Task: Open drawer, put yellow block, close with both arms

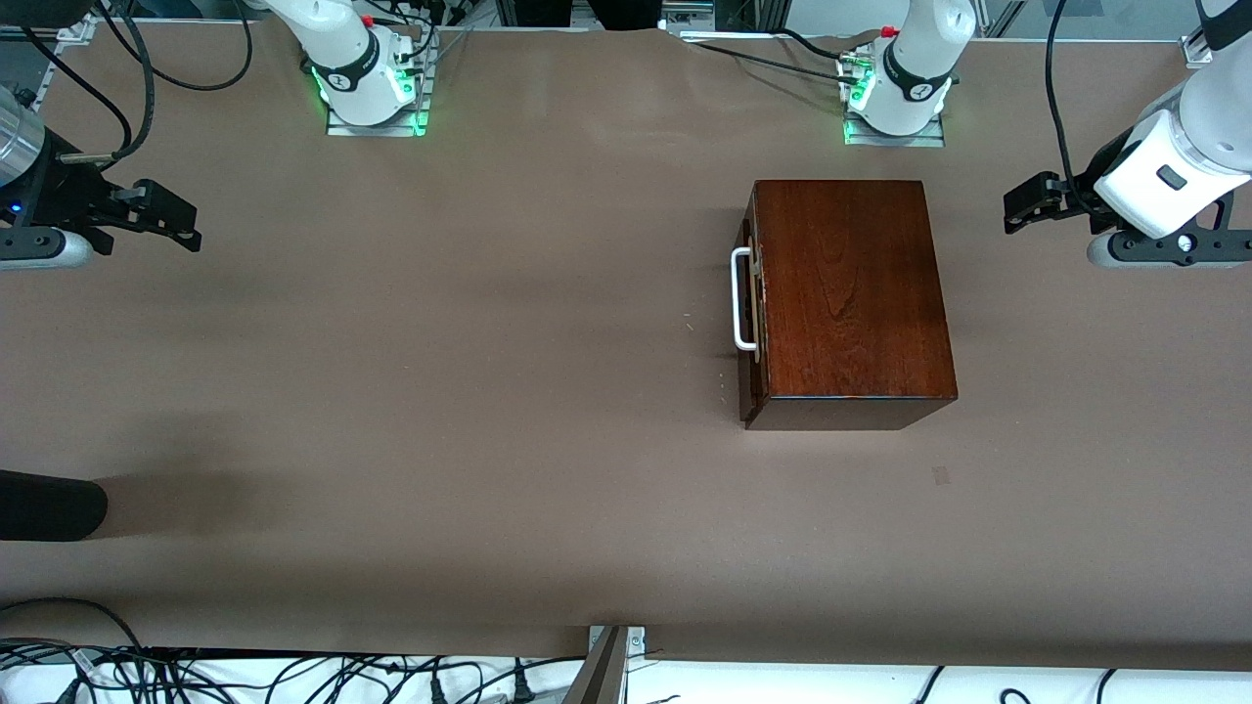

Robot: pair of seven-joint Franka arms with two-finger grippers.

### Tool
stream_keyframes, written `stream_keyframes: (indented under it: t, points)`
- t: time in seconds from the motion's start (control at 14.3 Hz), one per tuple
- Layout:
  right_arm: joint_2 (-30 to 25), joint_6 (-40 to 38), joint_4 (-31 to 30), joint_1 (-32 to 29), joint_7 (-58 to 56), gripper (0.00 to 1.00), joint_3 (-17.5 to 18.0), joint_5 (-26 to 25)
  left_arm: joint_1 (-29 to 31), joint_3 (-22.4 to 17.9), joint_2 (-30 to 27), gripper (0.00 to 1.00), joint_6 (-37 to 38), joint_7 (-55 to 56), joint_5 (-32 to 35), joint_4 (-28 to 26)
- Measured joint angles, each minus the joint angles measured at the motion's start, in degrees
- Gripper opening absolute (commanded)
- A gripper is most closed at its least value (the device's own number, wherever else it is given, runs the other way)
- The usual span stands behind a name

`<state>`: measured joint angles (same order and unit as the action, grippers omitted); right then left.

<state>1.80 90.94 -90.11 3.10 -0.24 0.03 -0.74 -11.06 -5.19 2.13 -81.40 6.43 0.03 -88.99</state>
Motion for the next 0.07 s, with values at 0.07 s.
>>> stream_keyframes:
  t: [0.07]
  points:
    - [0.0, 0.1, 0.0, 0.0, 0.0, 1.00, 0.0, 0.0, 0.0, 0.0, -0.1, 1.00, 0.0, 0.0, 0.0, 0.0]
